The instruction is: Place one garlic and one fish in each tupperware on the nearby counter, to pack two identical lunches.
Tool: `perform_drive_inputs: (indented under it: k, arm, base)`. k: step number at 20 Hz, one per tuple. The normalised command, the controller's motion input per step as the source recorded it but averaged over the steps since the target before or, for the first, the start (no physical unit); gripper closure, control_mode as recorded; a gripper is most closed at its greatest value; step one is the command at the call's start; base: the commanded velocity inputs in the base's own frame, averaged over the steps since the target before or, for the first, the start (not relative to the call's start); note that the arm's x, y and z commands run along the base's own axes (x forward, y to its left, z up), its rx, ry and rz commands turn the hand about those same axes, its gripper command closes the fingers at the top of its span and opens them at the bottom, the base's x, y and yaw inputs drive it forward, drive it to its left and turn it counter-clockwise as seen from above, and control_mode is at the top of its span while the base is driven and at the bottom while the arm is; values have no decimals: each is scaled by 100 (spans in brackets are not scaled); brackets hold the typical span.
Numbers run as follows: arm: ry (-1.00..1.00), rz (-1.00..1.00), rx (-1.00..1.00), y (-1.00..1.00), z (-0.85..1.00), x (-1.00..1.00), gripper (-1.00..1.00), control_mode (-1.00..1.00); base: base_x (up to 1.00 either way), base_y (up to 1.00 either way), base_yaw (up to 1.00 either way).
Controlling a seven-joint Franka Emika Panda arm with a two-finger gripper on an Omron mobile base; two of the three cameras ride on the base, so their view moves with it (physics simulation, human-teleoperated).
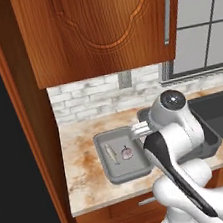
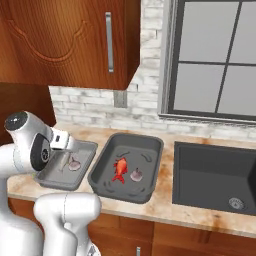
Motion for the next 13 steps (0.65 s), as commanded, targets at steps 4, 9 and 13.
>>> perform_drive_inputs:
  k: [4,9,13]
  arm:
    - [-30,0,0,-34,86,-100,-100,-100]
    - [-46,0,0,-14,26,-94,-100,-100]
    - [-33,0,0,-1,-6,-56,-100,-100]
  base:
    - [0,0,0]
    - [0,0,0]
    - [0,0,0]
